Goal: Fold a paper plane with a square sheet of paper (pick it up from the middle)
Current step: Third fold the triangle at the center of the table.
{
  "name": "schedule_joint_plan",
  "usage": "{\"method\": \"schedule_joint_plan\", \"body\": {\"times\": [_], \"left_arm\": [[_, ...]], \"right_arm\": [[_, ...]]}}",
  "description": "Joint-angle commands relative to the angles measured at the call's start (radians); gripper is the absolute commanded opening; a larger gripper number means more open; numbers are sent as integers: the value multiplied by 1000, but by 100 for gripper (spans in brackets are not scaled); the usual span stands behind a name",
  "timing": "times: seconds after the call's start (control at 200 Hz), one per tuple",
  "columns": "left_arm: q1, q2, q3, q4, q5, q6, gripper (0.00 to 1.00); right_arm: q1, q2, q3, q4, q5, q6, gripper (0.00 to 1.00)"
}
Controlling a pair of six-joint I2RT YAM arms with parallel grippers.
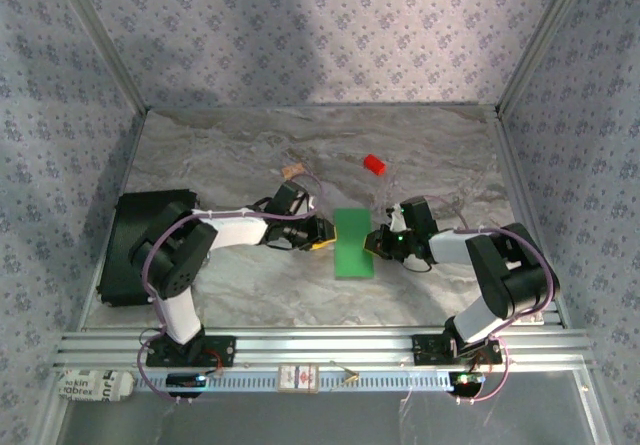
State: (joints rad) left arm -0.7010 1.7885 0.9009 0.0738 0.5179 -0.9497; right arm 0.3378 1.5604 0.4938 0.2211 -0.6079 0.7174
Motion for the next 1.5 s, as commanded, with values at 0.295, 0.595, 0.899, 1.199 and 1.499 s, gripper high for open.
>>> {"method": "schedule_joint_plan", "body": {"times": [0.295,0.595,0.899,1.199,1.499], "left_arm": [[-18,72,41,14,65,-25,26],[-26,88,37,27,66,-26,23],[-28,97,35,67,84,-50,21],[-27,94,17,99,79,-73,20],[-26,94,10,107,85,-80,19]], "right_arm": [[15,13,-11,-77,48,-23,10],[15,9,-18,-83,59,-19,10],[15,5,-22,-78,66,-11,10],[17,3,-22,-77,68,-6,10],[16,-2,-20,-72,66,-1,10]]}}
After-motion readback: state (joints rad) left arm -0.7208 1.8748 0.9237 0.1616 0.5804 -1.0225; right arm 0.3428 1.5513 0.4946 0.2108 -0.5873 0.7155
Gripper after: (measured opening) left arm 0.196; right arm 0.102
